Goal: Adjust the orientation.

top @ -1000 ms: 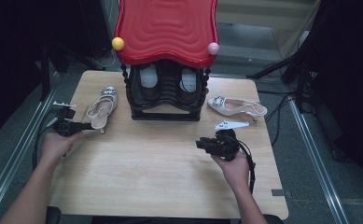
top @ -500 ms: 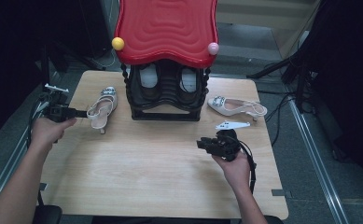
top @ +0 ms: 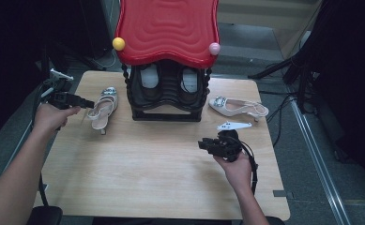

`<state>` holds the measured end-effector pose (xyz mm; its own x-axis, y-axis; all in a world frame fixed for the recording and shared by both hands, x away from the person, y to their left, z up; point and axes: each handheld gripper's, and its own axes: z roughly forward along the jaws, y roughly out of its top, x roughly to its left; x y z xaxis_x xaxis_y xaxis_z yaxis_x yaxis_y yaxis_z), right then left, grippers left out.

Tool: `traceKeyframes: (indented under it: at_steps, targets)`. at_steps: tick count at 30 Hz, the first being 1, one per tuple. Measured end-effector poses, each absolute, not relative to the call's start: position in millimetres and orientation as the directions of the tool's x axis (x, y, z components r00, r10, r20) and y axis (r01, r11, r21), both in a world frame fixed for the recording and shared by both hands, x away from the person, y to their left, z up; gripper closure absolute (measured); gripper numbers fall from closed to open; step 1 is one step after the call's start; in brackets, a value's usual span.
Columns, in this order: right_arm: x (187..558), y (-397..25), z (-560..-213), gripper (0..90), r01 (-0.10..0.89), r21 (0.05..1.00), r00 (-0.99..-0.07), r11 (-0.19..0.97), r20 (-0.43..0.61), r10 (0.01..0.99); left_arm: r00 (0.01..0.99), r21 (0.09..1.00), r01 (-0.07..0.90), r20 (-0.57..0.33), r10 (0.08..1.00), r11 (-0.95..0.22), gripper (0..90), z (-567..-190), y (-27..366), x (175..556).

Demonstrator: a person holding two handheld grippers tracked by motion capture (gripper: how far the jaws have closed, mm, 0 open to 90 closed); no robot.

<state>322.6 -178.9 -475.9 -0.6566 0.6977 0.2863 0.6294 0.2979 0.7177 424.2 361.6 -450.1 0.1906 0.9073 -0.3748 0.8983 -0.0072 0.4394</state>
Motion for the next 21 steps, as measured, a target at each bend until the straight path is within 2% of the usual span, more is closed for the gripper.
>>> traceKeyframes:
  at_steps: [5,21]
  targets:
    - [323.1,-179.1,-476.4,71.7,0.629,0.717,-0.657,0.300,0.285,0.698,0.179,0.399,0.916,-0.336,0.925,-0.032,55.8,-461.0,356.5,430.7]
    - [322.6,-178.6,-476.2,71.7,0.628,0.716,-0.658,0.304,0.280,0.699,0.136,0.329,0.944,-0.359,0.923,-0.011,60.2,-477.6,348.6,443.9]
